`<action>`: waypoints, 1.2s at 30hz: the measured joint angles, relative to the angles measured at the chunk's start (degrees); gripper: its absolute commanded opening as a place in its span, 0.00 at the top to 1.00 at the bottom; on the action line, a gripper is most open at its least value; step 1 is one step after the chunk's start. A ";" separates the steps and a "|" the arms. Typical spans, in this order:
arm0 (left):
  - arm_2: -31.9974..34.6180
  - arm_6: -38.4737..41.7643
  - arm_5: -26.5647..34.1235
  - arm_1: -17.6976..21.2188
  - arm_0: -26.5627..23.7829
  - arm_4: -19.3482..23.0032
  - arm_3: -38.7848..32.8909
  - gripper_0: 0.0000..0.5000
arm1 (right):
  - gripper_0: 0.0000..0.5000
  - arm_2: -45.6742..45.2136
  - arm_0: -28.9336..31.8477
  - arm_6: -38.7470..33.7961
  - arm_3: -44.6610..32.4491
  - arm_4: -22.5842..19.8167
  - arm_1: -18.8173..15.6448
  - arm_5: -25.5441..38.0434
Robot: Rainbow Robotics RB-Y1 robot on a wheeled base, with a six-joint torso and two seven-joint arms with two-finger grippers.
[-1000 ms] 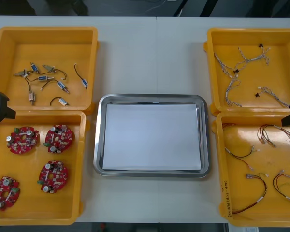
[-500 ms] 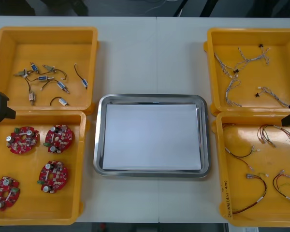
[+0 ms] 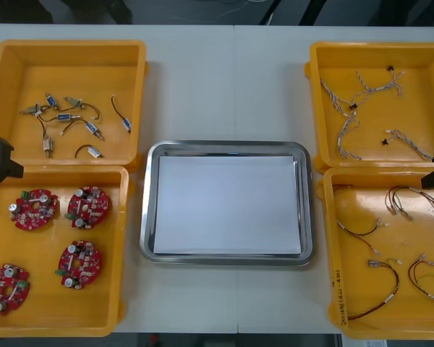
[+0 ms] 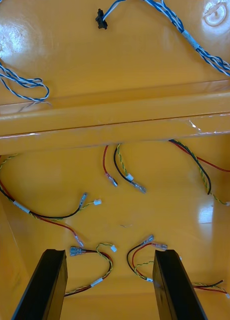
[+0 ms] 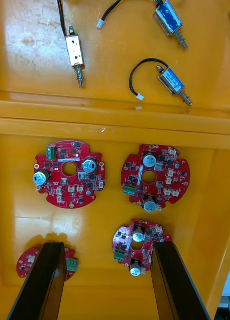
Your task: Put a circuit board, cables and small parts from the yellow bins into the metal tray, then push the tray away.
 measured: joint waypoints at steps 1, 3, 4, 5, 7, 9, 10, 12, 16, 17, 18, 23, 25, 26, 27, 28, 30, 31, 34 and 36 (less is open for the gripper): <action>0.00 0.00 0.00 0.00 0.00 0.00 0.00 0.00 | 0.00 0.00 0.00 0.00 0.00 0.00 0.00 0.00; 0.00 0.00 0.00 0.00 0.00 0.00 0.00 0.00 | 0.00 0.00 0.00 0.00 0.00 0.00 0.00 0.00; 0.00 0.00 0.00 0.00 0.00 0.00 0.00 0.00 | 0.00 0.00 0.00 0.00 0.00 0.00 0.00 0.00; 0.00 0.00 0.00 0.00 0.00 0.00 0.00 0.00 | 0.00 0.00 0.00 0.00 0.00 0.00 0.00 0.00; 0.00 0.00 0.00 0.00 0.00 0.00 0.00 0.00 | 0.00 0.00 0.00 0.00 0.00 0.00 0.00 0.00; 0.00 0.00 0.00 0.00 0.00 0.00 0.00 0.00 | 0.00 0.00 0.00 0.00 0.00 0.00 0.00 0.00; 0.00 0.00 0.00 0.00 0.00 0.00 0.00 0.00 | 0.00 0.00 0.00 0.00 0.00 0.00 0.00 0.00; 0.00 0.00 0.00 0.00 0.00 0.00 0.00 0.00 | 0.00 0.00 0.00 0.00 0.00 0.00 0.00 0.00; 0.00 0.00 0.00 0.00 0.00 0.00 0.00 0.00 | 0.00 0.00 0.00 0.00 0.00 0.00 0.00 0.00; 0.00 0.00 0.00 0.00 0.00 0.00 0.00 0.00 | 0.00 0.00 0.00 0.00 0.00 0.00 0.00 0.00; 0.00 0.00 0.00 0.00 0.00 0.00 0.00 0.00 | 0.00 0.00 0.00 0.00 0.00 0.00 0.00 0.00; 0.00 0.00 0.00 0.00 0.00 0.00 0.00 0.00 | 0.00 0.00 0.00 0.00 0.00 0.00 0.00 0.00; 0.00 0.00 0.00 0.00 0.00 0.00 0.00 0.00 | 0.00 0.00 0.00 0.00 0.00 0.00 0.00 0.00; 0.00 0.00 0.00 0.00 0.00 0.00 0.00 0.00 | 0.00 0.00 0.00 0.00 0.00 0.00 0.00 0.00; 0.00 0.00 0.00 0.00 0.00 0.00 0.00 0.00 | 0.00 0.00 0.00 0.00 0.00 0.00 0.00 0.00; 0.00 0.00 0.00 0.00 0.00 0.00 0.00 0.00 | 0.00 0.00 0.00 0.00 0.00 0.00 0.00 0.00; 0.00 0.00 0.00 0.00 0.00 0.00 0.00 0.00 | 0.00 0.00 0.00 0.00 0.00 0.00 0.00 0.00; 0.00 0.00 0.00 0.00 0.00 0.00 0.00 0.00 | 0.00 0.00 0.00 0.00 0.00 0.00 0.00 0.00; 0.00 0.00 0.00 0.00 0.00 0.00 0.00 0.00 | 0.00 0.00 0.00 0.00 0.00 0.00 0.00 0.00; 0.00 0.00 0.00 0.00 0.00 0.00 0.00 0.00 | 0.00 0.00 0.00 0.00 0.00 0.00 0.00 0.00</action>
